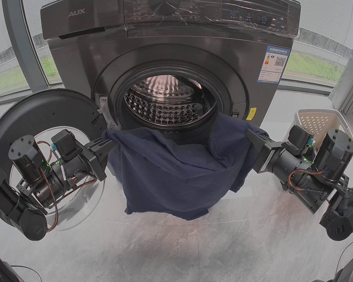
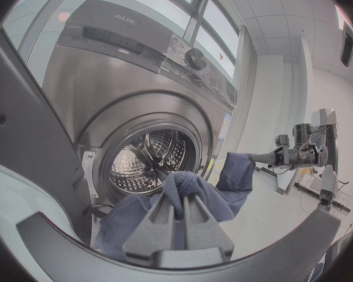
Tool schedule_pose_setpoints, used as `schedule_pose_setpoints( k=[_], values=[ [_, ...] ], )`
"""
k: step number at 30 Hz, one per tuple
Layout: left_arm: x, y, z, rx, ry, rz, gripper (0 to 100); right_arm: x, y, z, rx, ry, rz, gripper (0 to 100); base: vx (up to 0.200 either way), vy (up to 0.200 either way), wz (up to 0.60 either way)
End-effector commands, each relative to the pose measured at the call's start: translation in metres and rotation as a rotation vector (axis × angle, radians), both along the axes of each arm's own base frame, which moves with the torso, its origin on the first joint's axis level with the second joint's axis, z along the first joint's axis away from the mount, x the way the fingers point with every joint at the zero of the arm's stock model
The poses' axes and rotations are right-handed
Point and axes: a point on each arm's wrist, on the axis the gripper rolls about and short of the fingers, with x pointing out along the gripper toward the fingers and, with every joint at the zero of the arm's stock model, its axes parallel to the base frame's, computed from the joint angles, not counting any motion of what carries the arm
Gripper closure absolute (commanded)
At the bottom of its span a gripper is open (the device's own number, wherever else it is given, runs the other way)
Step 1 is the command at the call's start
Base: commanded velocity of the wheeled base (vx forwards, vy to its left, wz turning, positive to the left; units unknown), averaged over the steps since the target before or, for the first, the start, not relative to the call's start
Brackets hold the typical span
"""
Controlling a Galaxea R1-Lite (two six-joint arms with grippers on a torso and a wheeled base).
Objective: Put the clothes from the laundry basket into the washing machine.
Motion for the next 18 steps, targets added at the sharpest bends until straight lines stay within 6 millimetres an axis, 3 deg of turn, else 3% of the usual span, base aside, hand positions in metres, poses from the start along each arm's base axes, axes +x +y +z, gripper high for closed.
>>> schedule_pose_setpoints(
  k=[1,2,3,12,18],
  values=[
    [-0.002,0.001,0.009,-0.012,-0.036,0.002,100,-0.004,0.0,-0.007,-0.019,0.022,0.024,100,0.0,0.0,0.0],
    [-0.001,0.001,0.009,-0.012,-0.036,0.002,100,-0.006,-0.001,-0.01,-0.025,0.03,0.025,100,0.0,0.0,0.0],
    [-0.001,0.001,0.01,-0.013,-0.036,0.002,100,-0.007,-0.001,-0.012,-0.033,0.04,0.027,0,0.0,0.0,0.0],
    [0.002,-0.002,0.015,-0.021,-0.061,-0.003,100,-0.035,-0.01,-0.052,-0.177,0.164,0.109,0,0.0,0.0,0.0],
    [0.001,-0.003,0.016,-0.02,-0.064,-0.008,100,-0.035,-0.004,-0.056,-0.197,0.169,0.149,0,0.0,0.0,0.0]
  ],
)
